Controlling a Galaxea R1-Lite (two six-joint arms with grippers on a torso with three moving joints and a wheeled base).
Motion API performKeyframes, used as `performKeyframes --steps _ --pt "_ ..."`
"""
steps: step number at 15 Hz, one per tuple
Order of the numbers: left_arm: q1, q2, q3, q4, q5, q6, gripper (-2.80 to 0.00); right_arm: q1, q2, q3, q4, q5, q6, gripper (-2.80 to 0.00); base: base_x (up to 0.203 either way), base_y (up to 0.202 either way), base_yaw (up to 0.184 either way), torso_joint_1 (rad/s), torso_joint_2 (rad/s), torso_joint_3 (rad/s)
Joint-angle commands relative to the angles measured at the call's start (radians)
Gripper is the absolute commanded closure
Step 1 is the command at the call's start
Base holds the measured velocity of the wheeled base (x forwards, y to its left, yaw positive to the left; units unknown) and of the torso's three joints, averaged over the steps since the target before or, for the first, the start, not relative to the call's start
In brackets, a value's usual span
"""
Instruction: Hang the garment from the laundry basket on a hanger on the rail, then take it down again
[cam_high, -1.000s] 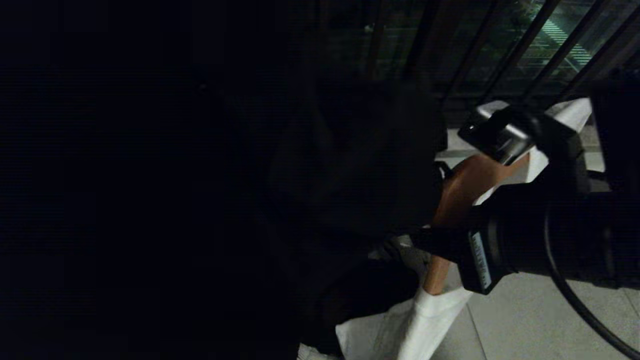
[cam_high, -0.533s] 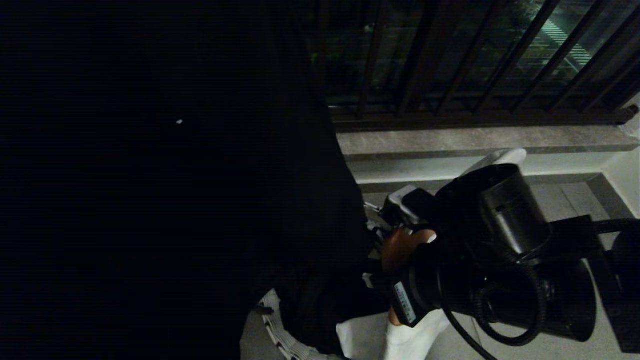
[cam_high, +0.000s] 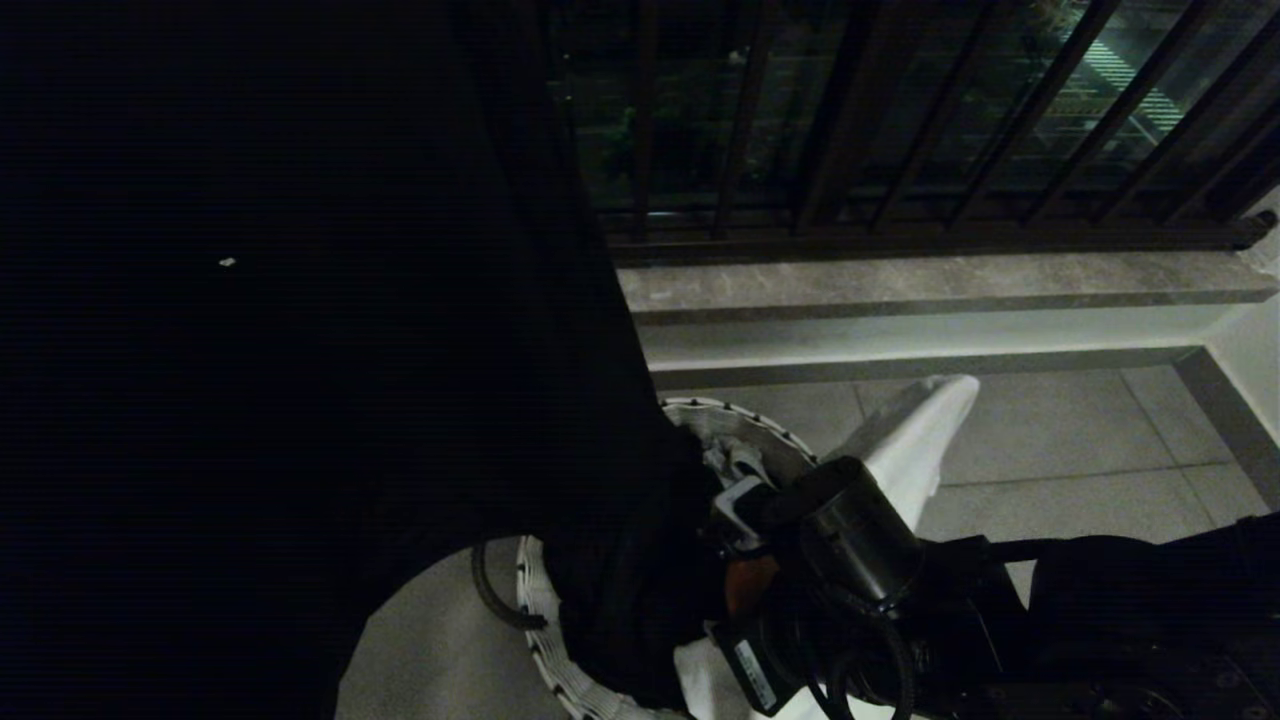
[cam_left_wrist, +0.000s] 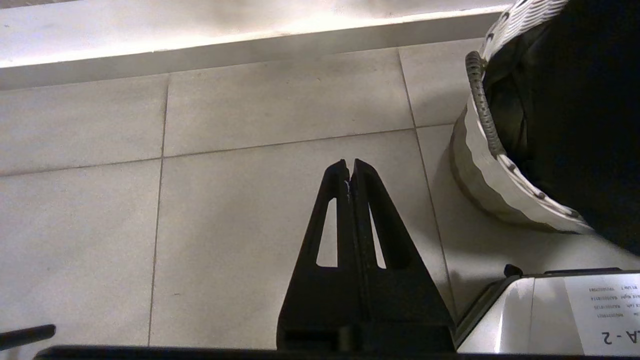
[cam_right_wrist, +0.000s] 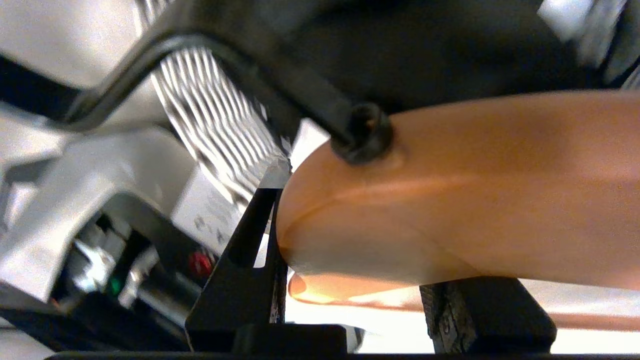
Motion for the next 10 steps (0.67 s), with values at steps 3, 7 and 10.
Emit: performKeyframes --steps 3,7,10 --pt "0.000 -0.001 0.002 0.000 0.000 0.000 0.00 -0.001 -0.036 0.074 -0.053 -0.002 0.002 0.00 0.000 0.000 0.000 0.000 0.00 0.000" --pt "0.000 -0.001 0.002 0.000 0.000 0.000 0.00 -0.001 -0.225 0.084 -0.021 -0.004 0.000 0.00 0.000 0.000 0.000 0.000 0.00 0.000" --pt "-0.001 -0.001 0.002 0.000 0.000 0.000 0.00 -0.001 -0.363 0.037 0.075 -0.005 -0.002 0.00 0.000 0.000 0.000 0.000 0.00 0.000"
